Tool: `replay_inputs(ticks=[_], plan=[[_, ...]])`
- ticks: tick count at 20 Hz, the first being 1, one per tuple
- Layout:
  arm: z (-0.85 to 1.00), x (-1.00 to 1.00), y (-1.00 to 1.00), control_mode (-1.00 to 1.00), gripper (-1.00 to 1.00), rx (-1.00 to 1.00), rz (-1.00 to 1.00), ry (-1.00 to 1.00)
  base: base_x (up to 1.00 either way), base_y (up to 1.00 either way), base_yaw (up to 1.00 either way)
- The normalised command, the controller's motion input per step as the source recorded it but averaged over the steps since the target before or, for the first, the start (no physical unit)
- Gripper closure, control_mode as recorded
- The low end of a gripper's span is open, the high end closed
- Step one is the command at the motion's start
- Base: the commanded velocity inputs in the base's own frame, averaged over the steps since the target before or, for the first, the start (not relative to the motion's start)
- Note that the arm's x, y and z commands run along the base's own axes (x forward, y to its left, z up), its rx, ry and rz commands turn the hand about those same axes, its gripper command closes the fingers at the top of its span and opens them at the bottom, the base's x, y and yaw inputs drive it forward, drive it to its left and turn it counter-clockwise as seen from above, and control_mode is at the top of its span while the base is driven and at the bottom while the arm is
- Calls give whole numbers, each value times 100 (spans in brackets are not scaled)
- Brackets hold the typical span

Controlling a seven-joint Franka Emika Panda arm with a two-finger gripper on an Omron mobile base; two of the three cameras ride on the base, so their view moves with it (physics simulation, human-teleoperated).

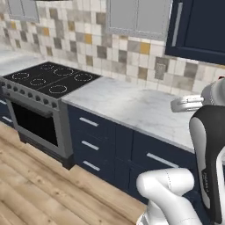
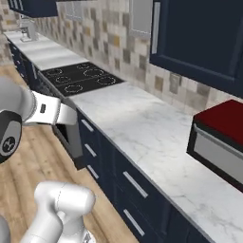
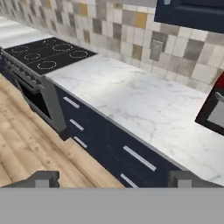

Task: Pick the candle and candle from the dining table and place them in the open cabinet. Close the cabinet after placing the objects.

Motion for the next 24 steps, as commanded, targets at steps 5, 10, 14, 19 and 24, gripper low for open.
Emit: replay_inputs(ticks=[5, 10, 14, 19, 24], plan=[[0, 0, 0, 100, -100, 0, 0, 0, 94, 100, 31], [0, 0, 0, 100, -100, 0, 0, 0, 78, 100, 36], [0, 0, 0, 100, -100, 0, 0, 0, 47, 100, 48], [0, 0, 0, 100, -100, 0, 0, 0, 72, 96, 42], [0, 0, 0, 100, -100, 0, 0, 0, 100, 6, 33]])
